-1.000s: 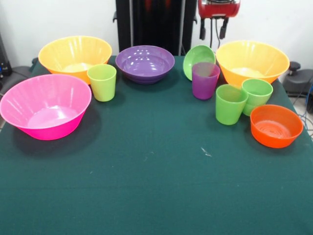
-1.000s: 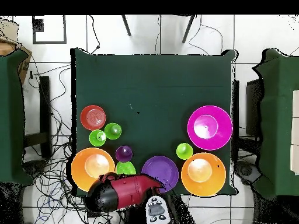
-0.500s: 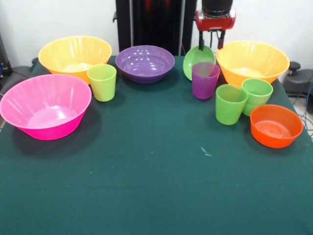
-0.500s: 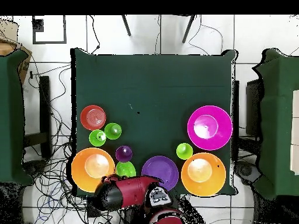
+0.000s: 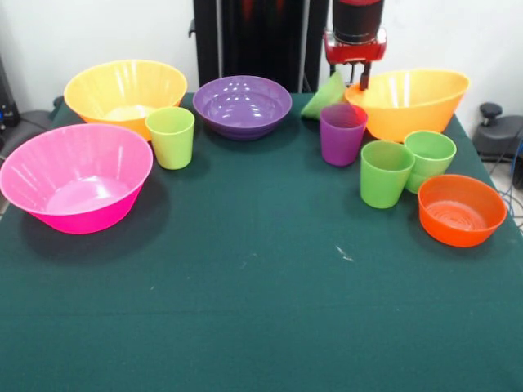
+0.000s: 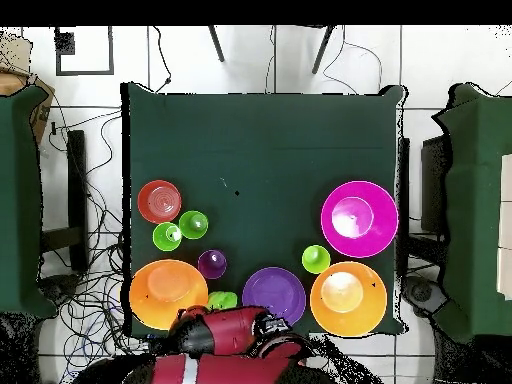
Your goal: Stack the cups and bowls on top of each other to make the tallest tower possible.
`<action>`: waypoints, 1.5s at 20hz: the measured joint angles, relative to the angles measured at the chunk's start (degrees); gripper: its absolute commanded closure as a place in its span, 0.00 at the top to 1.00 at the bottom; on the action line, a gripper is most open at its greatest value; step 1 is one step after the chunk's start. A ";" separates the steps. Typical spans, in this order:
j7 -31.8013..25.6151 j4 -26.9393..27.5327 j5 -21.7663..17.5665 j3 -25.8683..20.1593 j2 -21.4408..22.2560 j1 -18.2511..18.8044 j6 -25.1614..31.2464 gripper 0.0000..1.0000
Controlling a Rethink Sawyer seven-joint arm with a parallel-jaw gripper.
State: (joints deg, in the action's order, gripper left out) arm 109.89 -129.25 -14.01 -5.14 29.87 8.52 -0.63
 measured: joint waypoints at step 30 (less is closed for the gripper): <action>0.00 -0.07 0.01 0.99 4.36 0.24 1.36 1.00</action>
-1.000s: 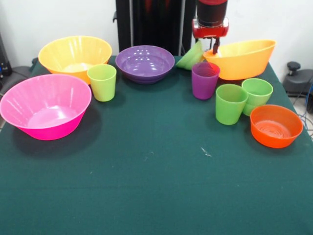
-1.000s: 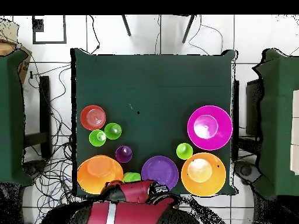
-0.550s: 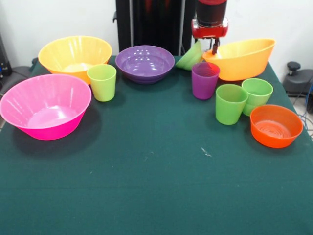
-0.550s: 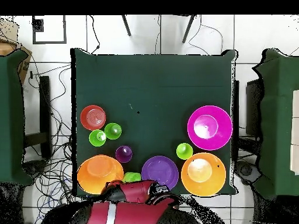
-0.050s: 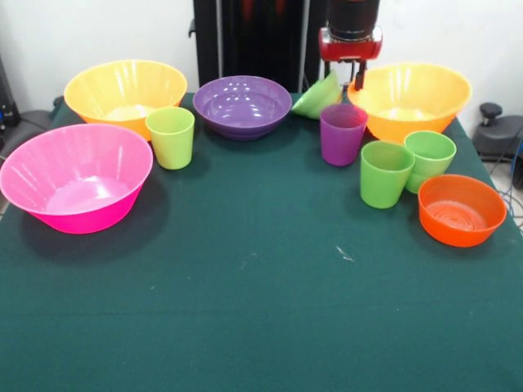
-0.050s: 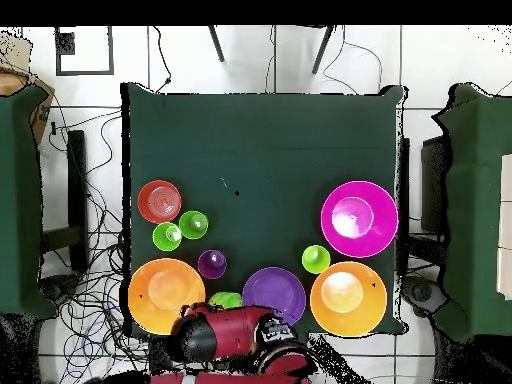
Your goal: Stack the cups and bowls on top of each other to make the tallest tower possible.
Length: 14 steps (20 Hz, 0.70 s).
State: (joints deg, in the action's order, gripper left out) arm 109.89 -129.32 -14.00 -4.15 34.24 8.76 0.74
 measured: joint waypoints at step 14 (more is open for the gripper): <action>0.00 -0.03 -0.02 -0.04 5.56 0.34 2.36 0.00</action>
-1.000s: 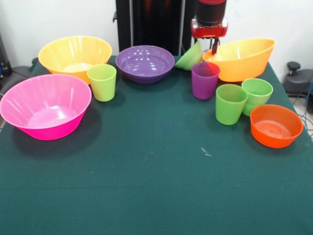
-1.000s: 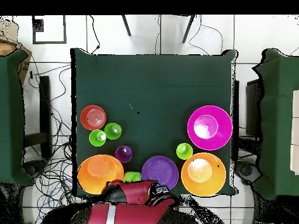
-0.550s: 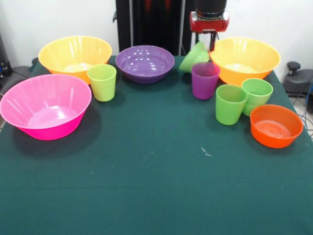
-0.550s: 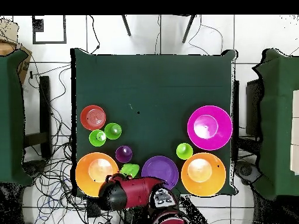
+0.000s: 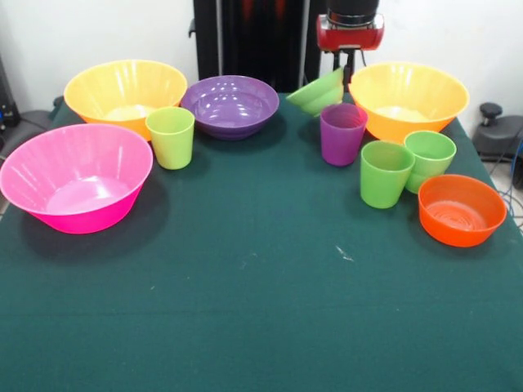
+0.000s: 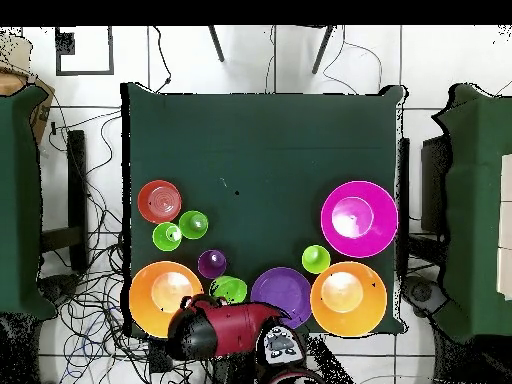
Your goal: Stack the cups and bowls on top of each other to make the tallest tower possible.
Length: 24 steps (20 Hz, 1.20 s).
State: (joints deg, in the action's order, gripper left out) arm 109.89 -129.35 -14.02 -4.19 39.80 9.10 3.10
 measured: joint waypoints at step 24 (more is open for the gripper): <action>0.00 1.57 1.54 -0.18 3.79 0.00 13.89 0.00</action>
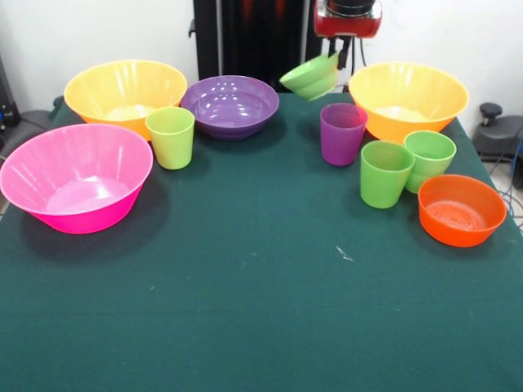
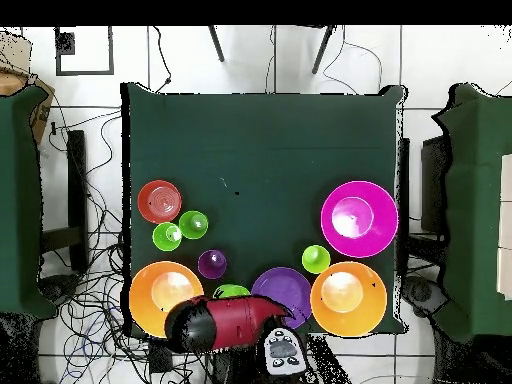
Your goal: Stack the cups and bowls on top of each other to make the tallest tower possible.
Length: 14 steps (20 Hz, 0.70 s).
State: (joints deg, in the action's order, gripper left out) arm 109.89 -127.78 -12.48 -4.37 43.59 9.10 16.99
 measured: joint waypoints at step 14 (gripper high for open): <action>0.00 5.92 0.38 -1.06 1.23 0.68 9.03 0.00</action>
State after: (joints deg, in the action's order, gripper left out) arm 109.89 -121.86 -12.10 -5.43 44.82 9.78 26.02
